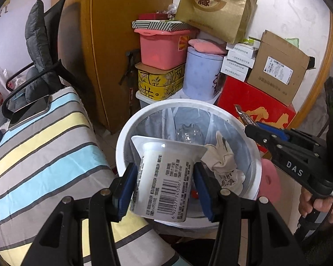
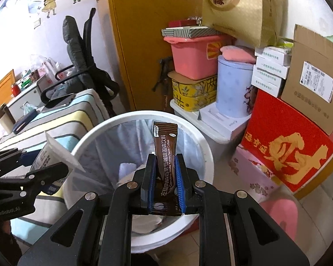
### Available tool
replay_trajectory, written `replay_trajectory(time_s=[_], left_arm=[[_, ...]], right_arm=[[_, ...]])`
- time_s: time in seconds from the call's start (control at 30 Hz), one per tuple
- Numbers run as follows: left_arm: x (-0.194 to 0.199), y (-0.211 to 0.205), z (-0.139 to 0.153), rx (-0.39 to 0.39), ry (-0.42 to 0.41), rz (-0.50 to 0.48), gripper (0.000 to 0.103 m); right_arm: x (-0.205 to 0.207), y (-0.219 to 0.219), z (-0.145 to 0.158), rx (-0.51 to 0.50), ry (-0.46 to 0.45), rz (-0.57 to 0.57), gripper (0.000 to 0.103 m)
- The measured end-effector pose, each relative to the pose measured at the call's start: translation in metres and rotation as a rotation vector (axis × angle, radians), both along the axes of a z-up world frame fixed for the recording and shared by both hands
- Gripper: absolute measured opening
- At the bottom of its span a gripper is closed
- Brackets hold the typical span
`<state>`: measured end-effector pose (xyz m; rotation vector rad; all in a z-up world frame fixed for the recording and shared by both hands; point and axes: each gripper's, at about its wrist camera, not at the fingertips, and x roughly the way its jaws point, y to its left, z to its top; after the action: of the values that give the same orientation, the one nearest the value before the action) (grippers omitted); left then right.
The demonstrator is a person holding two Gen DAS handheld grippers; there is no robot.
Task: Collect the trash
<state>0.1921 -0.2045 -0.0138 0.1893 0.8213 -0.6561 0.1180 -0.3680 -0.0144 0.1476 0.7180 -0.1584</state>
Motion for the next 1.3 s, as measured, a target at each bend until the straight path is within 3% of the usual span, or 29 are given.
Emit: replay_trajectory(time_s=[0.2, 0.3, 0.37, 0.43, 0.67, 1.3], left_arm=[[0.004, -0.006, -0.004, 0.002, 0.015, 0.016, 0.055], [0.004, -0.006, -0.006, 0.001, 0.017, 0.023, 0.061], [0.004, -0.006, -0.006, 0.001, 0.016, 0.028, 0.062], [0.003, -0.006, -0.006, 0.008, 0.012, 0.034, 0.062], [-0.002, -0.002, -0.003, 0.002, -0.001, 0.045, 0.066], [-0.053, 0.032, 0.022, -0.019, -0.145, 0.134, 0.067]], right_arm=[[0.005, -0.006, -0.005, -0.003, 0.017, -0.013, 0.022], [0.007, -0.007, -0.007, -0.004, 0.024, -0.014, 0.025], [0.007, -0.008, -0.007, -0.005, 0.021, -0.012, 0.033], [0.006, -0.007, -0.007, -0.006, 0.019, -0.009, 0.05], [0.001, -0.007, -0.003, 0.001, -0.004, -0.019, 0.05], [-0.048, 0.028, 0.019, -0.027, -0.107, -0.036, 0.05]])
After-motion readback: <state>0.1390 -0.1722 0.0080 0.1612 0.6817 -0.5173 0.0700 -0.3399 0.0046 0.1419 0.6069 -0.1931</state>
